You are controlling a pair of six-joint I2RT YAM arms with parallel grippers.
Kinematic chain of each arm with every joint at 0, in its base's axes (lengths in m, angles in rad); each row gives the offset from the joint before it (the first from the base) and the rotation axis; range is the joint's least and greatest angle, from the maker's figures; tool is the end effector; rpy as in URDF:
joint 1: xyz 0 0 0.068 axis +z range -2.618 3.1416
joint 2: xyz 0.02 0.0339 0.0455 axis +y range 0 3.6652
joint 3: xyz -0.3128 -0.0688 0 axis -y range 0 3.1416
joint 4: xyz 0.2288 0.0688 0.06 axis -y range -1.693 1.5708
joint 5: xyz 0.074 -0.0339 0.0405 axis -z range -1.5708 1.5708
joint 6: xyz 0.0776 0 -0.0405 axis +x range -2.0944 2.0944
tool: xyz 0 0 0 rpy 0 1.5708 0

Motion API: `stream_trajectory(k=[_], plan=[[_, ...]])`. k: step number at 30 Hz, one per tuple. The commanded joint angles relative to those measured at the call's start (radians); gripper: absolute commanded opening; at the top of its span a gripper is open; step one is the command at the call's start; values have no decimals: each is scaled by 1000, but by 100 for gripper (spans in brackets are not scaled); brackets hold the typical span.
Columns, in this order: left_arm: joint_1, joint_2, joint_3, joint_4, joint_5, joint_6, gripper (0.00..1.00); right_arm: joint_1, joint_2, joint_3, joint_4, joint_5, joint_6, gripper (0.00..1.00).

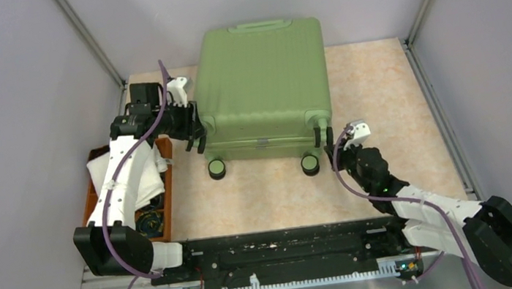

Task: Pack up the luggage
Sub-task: Zip the luggage at the center of the board.

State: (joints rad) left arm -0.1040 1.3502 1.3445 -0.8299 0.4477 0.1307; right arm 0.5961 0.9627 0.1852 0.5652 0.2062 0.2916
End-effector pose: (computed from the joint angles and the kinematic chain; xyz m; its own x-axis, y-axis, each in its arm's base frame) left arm 0.2723 -0.0622 0.3706 -0.6816 0.1893 -0.7069 0.4752 0.8490 -0.2309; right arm 0.1687 0.0952 0.2209 -0.2774 0.1519 -0.9487 -0.3176 0.9174 0.2397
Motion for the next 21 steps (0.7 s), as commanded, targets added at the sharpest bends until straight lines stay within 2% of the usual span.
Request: stream_trajectory(k=[1,2,3,5,6,8,11,15,18,21], plan=[[-40,-39,94,140,164,8,0,71,-61,-15,79,-167,29,0],[-40,-37,105,140,151,8,0,70,-88,-16,48,-146,32,0],[-40,-33,115,139,150,11,0,71,-111,-17,16,-117,42,4],[-40,-28,135,133,156,14,0,67,-160,-22,-62,-38,69,39],[-40,-25,143,130,161,15,0,57,-183,-26,-92,-16,81,53],[-40,-21,152,123,171,18,0,10,-219,-42,-114,-53,109,68],[-40,-19,150,122,178,20,0,-115,-222,-39,-137,-216,141,74],[-40,-21,144,121,174,21,0,-253,-171,-6,-118,-439,117,75],[-40,-22,138,123,169,22,0,-319,-94,0,9,-580,154,73],[-40,-23,138,121,167,21,0,-325,3,59,35,-629,118,65]])
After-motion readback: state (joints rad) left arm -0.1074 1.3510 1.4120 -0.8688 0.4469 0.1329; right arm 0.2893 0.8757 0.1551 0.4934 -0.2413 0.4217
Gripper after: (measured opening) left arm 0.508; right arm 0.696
